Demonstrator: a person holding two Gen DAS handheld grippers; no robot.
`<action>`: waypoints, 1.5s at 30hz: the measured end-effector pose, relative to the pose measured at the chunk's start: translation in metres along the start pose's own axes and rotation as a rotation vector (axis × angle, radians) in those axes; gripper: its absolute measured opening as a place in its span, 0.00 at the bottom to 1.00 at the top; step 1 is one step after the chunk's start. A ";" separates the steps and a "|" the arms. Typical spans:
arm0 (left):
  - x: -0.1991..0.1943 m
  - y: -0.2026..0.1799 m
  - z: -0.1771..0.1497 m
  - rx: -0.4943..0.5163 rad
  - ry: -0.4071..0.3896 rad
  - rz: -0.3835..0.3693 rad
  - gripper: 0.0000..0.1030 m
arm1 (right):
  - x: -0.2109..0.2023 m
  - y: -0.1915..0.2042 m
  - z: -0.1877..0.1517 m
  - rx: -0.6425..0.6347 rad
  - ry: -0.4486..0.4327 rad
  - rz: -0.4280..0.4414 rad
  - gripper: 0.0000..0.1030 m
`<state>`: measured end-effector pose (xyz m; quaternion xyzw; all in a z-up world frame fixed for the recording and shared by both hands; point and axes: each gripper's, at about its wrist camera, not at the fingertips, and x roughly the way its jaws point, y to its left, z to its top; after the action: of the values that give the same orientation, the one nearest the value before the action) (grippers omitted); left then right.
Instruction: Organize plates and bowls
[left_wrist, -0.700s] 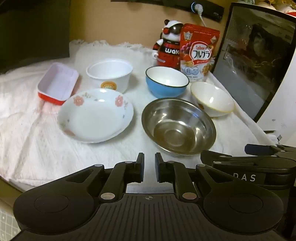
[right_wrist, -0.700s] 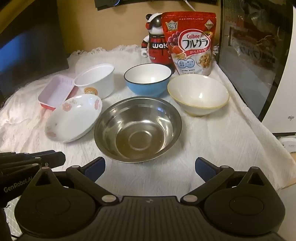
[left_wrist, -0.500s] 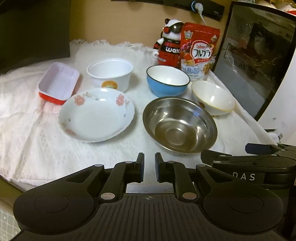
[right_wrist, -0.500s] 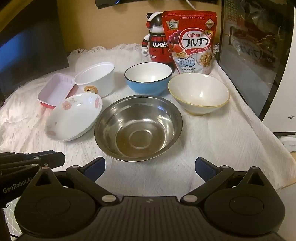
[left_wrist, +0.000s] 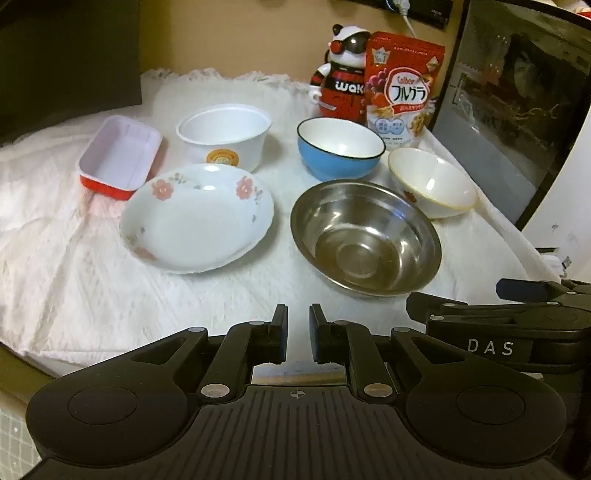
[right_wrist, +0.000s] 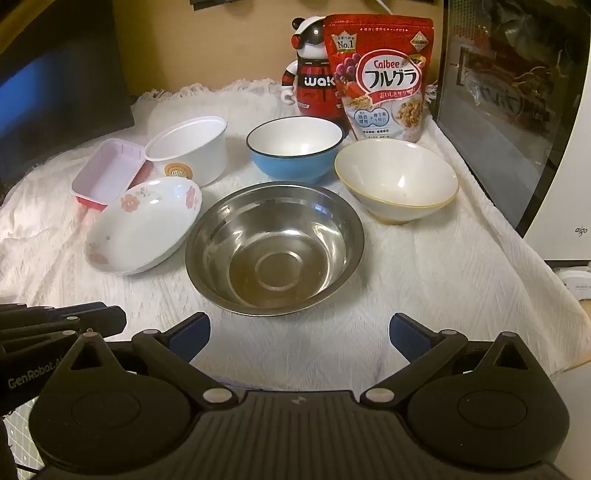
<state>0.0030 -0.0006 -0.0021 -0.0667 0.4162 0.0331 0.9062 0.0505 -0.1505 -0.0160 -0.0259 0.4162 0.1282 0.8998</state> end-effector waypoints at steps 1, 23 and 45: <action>0.000 0.000 -0.001 0.001 0.002 0.001 0.15 | 0.000 0.000 0.000 -0.001 0.002 0.000 1.00; 0.008 0.001 -0.004 -0.012 0.065 0.017 0.14 | 0.002 0.001 0.000 -0.009 0.037 0.000 1.00; 0.009 0.000 -0.004 -0.011 0.075 0.021 0.15 | 0.001 0.001 0.000 -0.013 0.041 -0.002 1.00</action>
<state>0.0059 -0.0010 -0.0118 -0.0687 0.4504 0.0422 0.8892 0.0511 -0.1493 -0.0169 -0.0346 0.4336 0.1295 0.8911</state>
